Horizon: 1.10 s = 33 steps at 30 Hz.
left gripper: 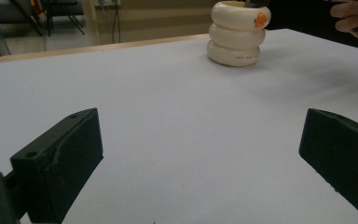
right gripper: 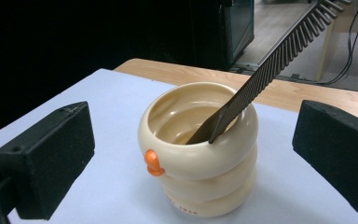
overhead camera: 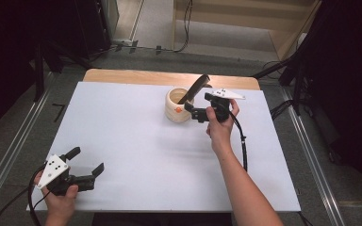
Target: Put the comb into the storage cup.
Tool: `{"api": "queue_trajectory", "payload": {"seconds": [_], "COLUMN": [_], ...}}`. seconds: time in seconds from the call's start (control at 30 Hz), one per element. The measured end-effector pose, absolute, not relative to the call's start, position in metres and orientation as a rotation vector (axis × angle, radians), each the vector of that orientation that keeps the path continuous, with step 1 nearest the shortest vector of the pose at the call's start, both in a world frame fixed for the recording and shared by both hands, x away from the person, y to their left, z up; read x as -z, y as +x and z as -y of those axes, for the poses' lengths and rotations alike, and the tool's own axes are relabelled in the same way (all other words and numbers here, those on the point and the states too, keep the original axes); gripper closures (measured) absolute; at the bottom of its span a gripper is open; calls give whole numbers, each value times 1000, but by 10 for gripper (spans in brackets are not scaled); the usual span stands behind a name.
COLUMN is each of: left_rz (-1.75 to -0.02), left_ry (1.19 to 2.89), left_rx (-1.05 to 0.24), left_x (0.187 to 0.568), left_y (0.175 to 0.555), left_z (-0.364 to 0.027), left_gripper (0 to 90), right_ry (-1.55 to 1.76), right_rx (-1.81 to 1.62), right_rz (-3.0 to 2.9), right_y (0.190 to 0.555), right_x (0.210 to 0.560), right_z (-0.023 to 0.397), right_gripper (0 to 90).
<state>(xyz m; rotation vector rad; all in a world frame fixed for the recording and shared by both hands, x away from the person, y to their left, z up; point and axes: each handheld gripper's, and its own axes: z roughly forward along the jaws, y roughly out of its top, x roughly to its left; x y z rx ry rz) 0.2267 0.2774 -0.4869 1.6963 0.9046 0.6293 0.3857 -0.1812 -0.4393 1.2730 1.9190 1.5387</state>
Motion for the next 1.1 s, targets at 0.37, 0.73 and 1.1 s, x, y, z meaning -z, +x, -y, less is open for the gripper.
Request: {"api": "queue_trajectory", "payload": {"seconds": [0.37, 0.73, 1.1], "left_rz": [-904, -902, -902], "left_ry": [1699, 1700, 1701], "left_rx": [-634, -635, -635], "left_x": [487, 487, 487], "left_y": [227, 227, 226], "left_z": [-277, -277, -276], "left_gripper": [0, 0, 0], "right_ry": [1236, 1172, 1122], "right_rx": [-1477, -1507, -1498], "right_rz": [-1928, -1929, -1930], "right_y": [365, 345, 328], "right_x": [438, 442, 442], "right_z": [188, 201, 209], "right_gripper": [0, 0, 0]}}
